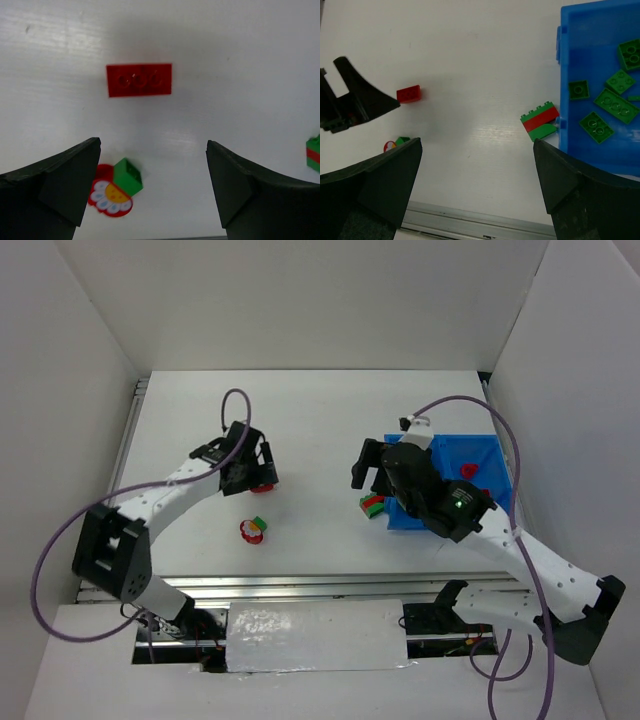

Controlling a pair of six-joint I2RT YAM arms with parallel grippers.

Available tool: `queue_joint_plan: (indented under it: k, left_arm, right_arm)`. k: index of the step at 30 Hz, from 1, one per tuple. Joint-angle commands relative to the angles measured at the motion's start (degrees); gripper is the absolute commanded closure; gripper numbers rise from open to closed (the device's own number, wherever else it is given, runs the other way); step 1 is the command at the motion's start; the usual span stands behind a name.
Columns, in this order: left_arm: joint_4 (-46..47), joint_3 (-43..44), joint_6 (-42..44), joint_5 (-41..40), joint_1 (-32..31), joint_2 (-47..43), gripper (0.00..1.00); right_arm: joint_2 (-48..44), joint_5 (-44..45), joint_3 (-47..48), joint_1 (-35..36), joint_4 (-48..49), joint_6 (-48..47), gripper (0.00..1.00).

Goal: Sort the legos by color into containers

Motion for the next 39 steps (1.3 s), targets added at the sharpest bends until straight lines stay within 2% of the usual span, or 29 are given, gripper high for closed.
queue_joint_plan:
  k: [1,5,8,20,27,35,38,39]
  left_arm:
    - [3.44,8.33,-3.40,-1.98,-0.75,6.92,0.01]
    - [-0.59,14.14,-2.87,-3.99,-0.75,17.19,0.01]
    - [-3.77,16.70,-2.87,-6.02,-0.75,20.29,0.01]
    - [-2.81,15.56,-2.26,-6.64,0.04,22.23,0.00]
    - [0.44,11.88,-1.82,-5.50,0.92,21.79,0.00]
    - [3.34,11.08,-1.38,-2.25,2.41,24.25,0.11]
    - [4.31,10.82,-1.03,-1.37,2.50,24.87,0.34]
    - [4.48,10.82,-1.20,-0.84,2.50,24.78,0.57]
  right_arm:
    - [-2.04,1.22,-3.48,-0.62,-3.72,0.61,0.00]
    - [-6.17,0.08,-6.57,-0.80,-2.32,-0.10,0.00]
    - [-7.32,-0.18,-7.62,-1.06,-1.70,-0.89,0.00]
    - [-4.51,-1.41,-8.68,-1.15,0.40,-1.86,0.00]
    - [-3.81,-1.94,-8.77,-1.06,0.76,-1.94,0.00]
    - [-3.98,-3.35,-9.21,-1.06,1.90,-1.94,0.00]
    - [-4.16,-4.14,-9.82,-1.15,2.95,-1.94,0.00]
    - [-4.24,-4.57,-10.43,-1.06,3.48,-2.03,0.00]
